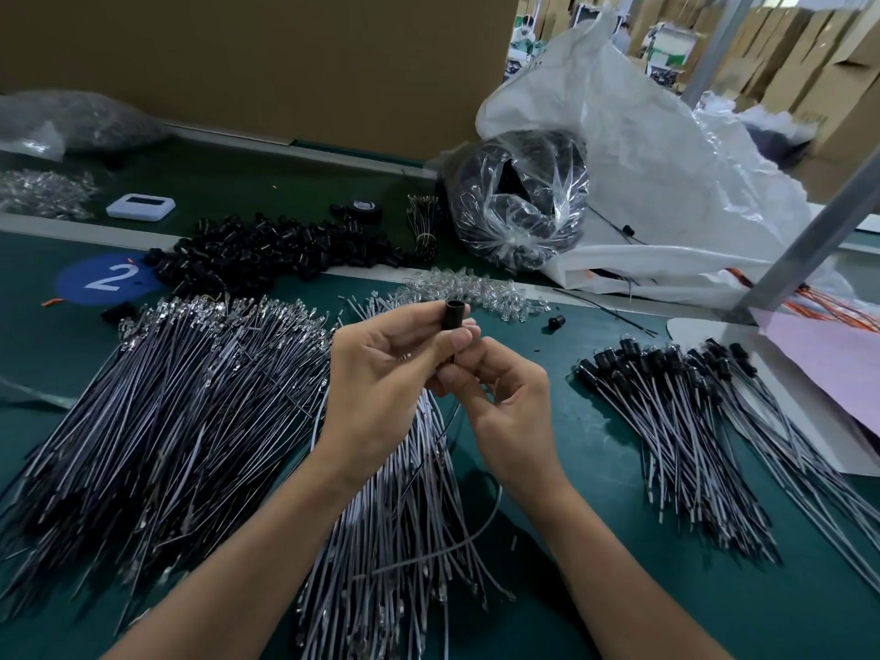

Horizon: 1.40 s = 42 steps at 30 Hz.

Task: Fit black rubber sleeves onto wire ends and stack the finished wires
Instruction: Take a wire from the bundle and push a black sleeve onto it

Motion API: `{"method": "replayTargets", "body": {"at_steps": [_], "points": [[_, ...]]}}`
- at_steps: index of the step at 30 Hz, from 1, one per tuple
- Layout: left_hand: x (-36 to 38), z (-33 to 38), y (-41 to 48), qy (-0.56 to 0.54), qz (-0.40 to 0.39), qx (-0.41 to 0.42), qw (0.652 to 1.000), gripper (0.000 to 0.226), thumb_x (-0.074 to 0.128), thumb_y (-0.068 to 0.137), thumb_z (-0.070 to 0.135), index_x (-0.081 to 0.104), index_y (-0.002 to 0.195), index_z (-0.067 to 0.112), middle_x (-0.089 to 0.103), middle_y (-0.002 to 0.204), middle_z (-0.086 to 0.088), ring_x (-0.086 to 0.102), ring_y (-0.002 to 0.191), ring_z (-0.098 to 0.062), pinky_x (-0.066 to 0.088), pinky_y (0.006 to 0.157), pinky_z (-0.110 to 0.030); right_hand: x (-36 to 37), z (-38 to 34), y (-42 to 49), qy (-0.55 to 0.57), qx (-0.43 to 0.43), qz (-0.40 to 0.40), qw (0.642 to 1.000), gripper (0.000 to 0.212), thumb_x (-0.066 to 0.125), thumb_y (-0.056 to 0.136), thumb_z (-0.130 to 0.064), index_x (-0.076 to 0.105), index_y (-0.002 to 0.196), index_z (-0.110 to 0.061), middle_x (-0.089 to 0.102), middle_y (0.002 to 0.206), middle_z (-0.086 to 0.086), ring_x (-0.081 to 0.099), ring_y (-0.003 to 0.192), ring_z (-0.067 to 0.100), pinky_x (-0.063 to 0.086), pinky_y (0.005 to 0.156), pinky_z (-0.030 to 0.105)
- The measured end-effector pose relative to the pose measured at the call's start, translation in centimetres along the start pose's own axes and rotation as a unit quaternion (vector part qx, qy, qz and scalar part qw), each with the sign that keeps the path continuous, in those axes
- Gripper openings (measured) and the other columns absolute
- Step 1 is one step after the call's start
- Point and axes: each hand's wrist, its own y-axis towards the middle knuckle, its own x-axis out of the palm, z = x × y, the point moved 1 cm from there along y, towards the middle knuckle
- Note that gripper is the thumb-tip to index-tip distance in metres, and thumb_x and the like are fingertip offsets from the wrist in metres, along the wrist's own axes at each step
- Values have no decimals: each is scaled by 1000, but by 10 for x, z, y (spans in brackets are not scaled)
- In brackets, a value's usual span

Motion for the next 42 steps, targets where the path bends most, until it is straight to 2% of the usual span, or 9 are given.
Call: {"method": "replayTargets", "body": {"at_steps": [6, 10, 14, 20, 25, 28, 33, 38, 42], "points": [[2, -4, -1, -68, 38, -62, 995, 18, 76, 69, 17, 79, 87, 18, 77, 88, -8, 73, 83, -16, 57, 73, -26, 5, 2, -1, -15, 11, 16, 1000, 8, 66, 85, -6, 67, 79, -2, 68, 71, 6, 63, 67, 28, 52, 69, 54], [0, -5, 0, -93, 24, -84, 992, 19, 75, 68, 16, 79, 87, 18, 77, 89, -9, 74, 86, -18, 59, 80, -30, 6, 1, -2, -26, 6, 32, 999, 9, 68, 85, -9, 68, 76, -11, 68, 71, 5, 61, 68, 36, 49, 67, 58], [0, -4, 2, -74, 25, -81, 994, 24, 75, 66, 19, 76, 90, 14, 77, 87, -10, 74, 86, -17, 57, 78, -23, 1, -1, -4, -80, -13, 40, 996, 9, 68, 85, -13, 70, 79, -8, 69, 71, 0, 63, 68, 24, 51, 67, 50], [-2, -7, 1, -131, 52, -120, 983, 27, 76, 64, 22, 75, 89, 12, 76, 87, -12, 72, 83, -15, 55, 72, -20, 8, -3, -7, -100, -27, 43, 994, 13, 68, 86, -8, 64, 75, -4, 65, 67, -1, 57, 63, 7, 46, 63, 18], [-5, -8, 4, -143, 57, -145, 977, 25, 70, 71, 16, 72, 94, 7, 76, 84, -11, 73, 80, -17, 60, 68, -30, 8, -2, -6, -135, -16, 13, 991, 8, 69, 89, -9, 68, 81, -6, 66, 69, -7, 58, 64, 3, 42, 62, 12], [-15, -6, 11, -135, 103, -158, 973, 24, 68, 74, 15, 67, 96, 8, 75, 79, -6, 72, 67, -14, 57, 58, -22, -4, -3, 3, -172, 4, 21, 985, 12, 62, 95, -17, 72, 90, -11, 68, 76, -11, 60, 64, 4, 44, 57, 14], [-35, -3, 19, -160, 139, -168, 963, 15, 68, 75, 20, 66, 88, 13, 75, 80, -2, 49, 39, -3, 38, 36, -12, -61, 14, 50, -380, 103, 77, 916, 31, 54, 91, 4, 68, 114, -11, 70, 103, 3, 63, 90, 16, 55, 89, 34], [-42, 0, 24, -124, 146, -128, 973, 14, 69, 74, 21, 71, 86, 14, 75, 83, -6, 44, 36, -4, 35, 35, -13, -86, 42, 85, -494, 170, 7, 853, 48, 46, 86, 8, 65, 125, -11, 65, 122, 13, 60, 106, 28, 50, 96, 38], [-35, -7, 22, 61, 94, -98, 989, 28, 71, 71, 27, 73, 98, 18, 77, 88, -2, 46, 39, -6, 39, 37, -15, -90, 60, 95, -531, 175, -16, 829, 36, 49, 93, 2, 66, 122, -7, 65, 120, 19, 57, 112, 36, 51, 92, 44]]}}
